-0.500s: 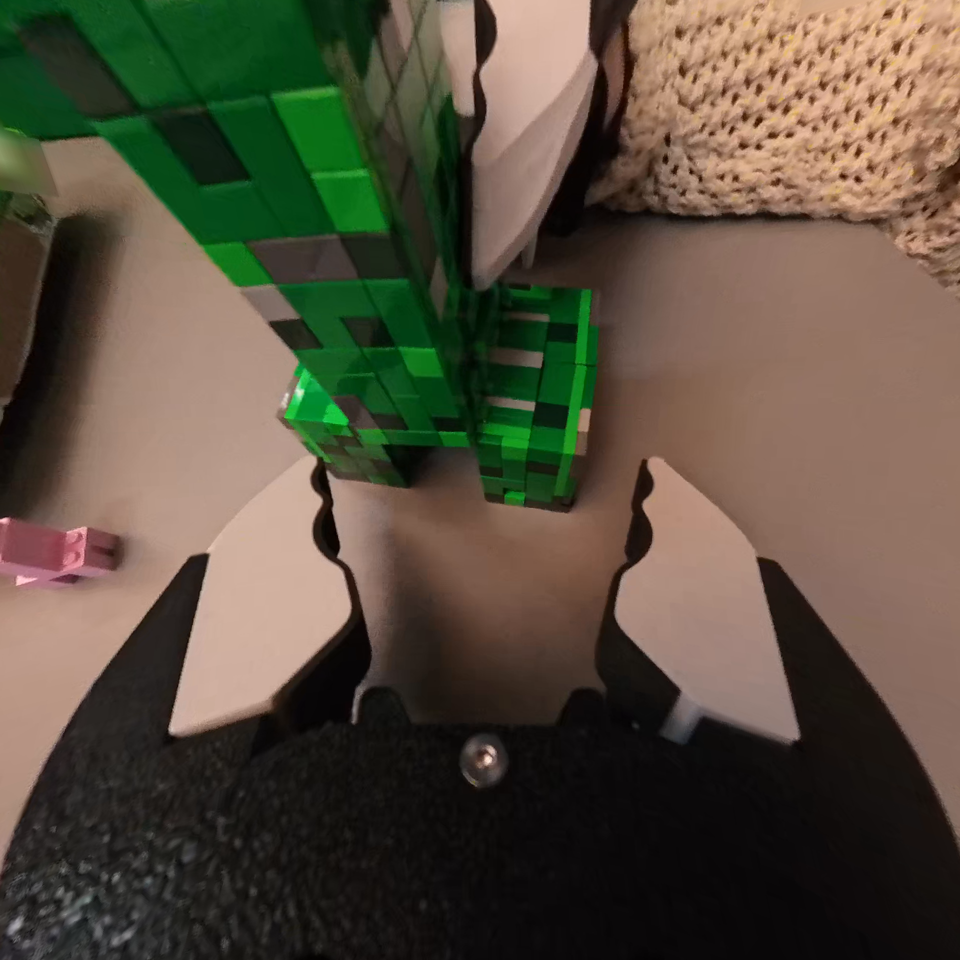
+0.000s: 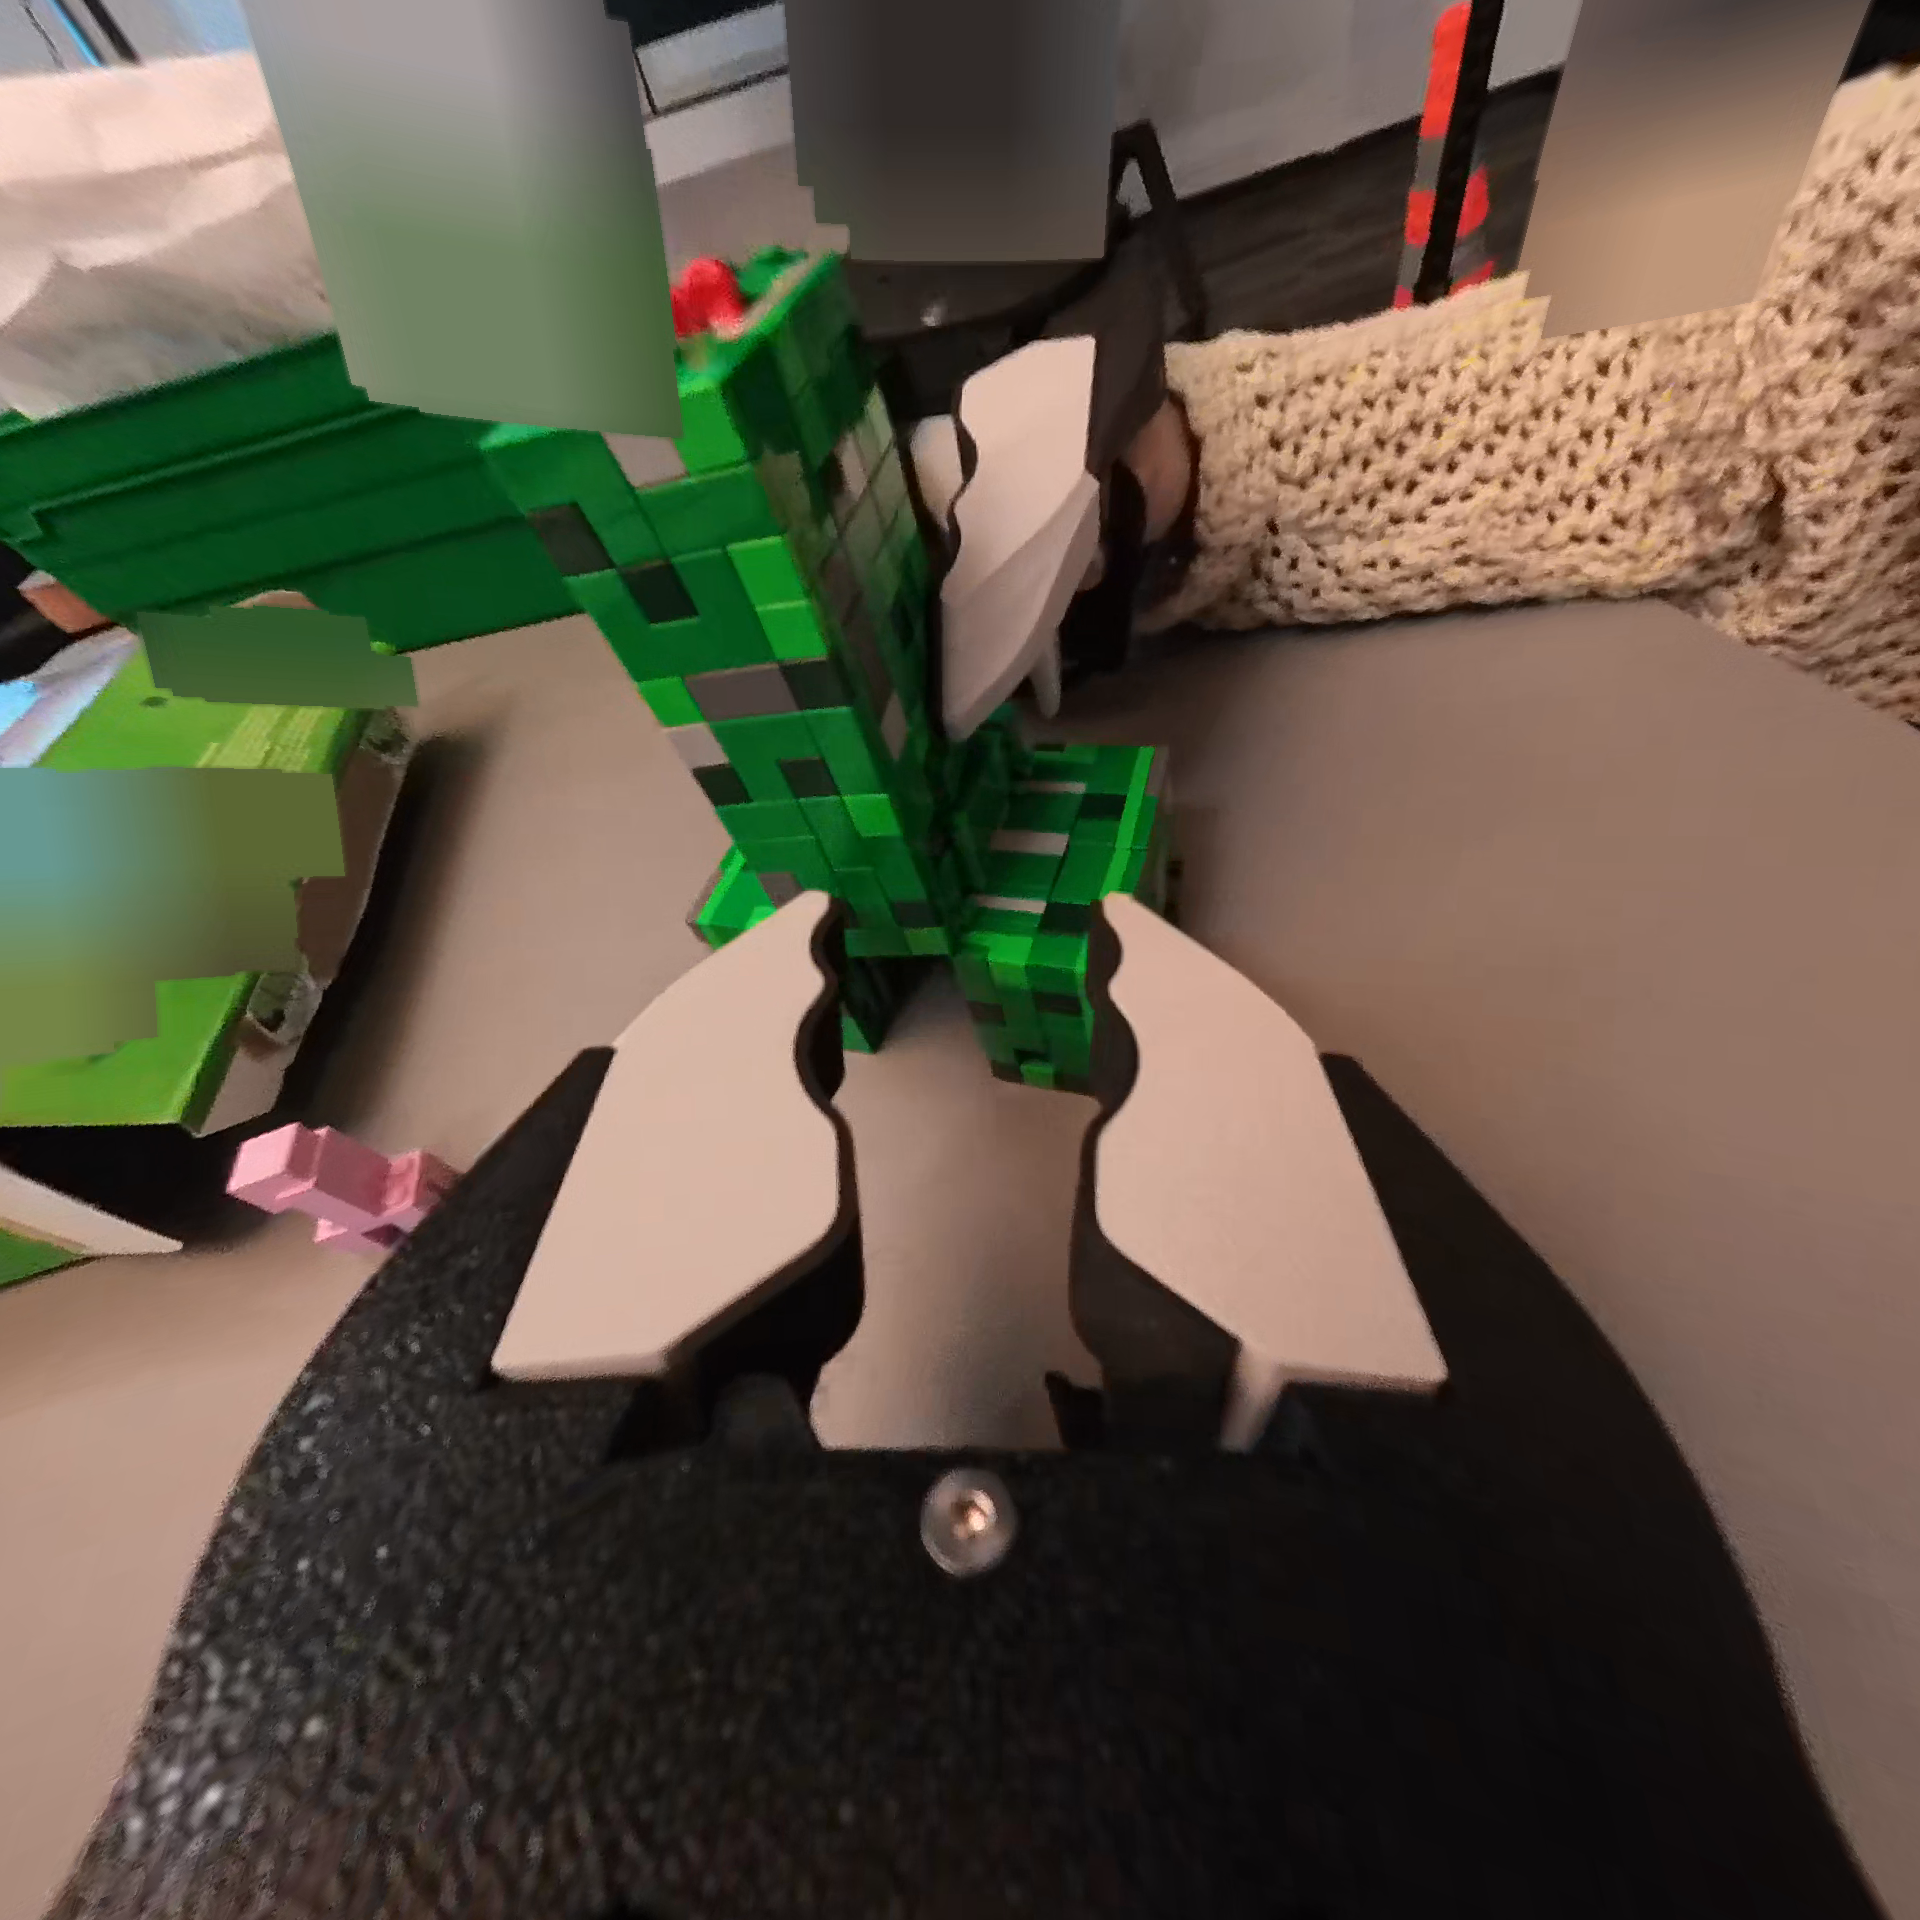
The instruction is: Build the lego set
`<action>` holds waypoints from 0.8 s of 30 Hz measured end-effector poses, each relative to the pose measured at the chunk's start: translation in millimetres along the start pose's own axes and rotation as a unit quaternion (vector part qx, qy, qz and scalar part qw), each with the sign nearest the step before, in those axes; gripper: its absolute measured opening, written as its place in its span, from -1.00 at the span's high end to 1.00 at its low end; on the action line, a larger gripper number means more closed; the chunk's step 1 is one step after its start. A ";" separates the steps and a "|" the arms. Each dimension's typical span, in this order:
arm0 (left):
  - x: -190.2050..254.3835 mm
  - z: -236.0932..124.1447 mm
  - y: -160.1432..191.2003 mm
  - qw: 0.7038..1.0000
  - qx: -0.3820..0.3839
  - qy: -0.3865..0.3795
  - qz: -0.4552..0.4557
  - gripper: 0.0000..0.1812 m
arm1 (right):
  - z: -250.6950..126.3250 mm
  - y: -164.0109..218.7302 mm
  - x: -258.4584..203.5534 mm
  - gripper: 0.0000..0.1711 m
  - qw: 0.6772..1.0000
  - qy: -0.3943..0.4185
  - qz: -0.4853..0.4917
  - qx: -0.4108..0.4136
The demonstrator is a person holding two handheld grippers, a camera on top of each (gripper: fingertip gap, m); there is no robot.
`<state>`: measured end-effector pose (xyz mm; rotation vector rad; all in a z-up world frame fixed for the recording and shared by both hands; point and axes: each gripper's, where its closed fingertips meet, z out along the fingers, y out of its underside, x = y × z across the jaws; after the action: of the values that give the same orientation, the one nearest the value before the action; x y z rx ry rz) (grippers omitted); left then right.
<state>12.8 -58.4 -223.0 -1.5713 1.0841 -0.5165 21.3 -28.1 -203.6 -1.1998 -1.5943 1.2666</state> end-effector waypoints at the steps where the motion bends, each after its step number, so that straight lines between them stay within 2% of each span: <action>1: -2.2 -1.3 -1.8 1.000 0.008 -0.006 -0.004 0.53 | 0.0 -0.1 0.2 0.55 1.000 0.002 0.001 0.001; 14: -6.8 3.1 7.0 0.999 -0.007 -0.020 -0.029 0.60 | 0.0 0.0 1.4 0.55 1.000 0.029 0.005 -0.003; 24: -4.2 4.6 5.5 1.000 -0.005 -0.015 -0.021 0.58 | -8.1 -9.0 5.8 0.39 0.999 0.034 0.018 0.023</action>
<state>12.4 -52.2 -228.6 -1.6083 1.0340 -0.5142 25.5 -21.0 -193.0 -1.2352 -1.4930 1.2663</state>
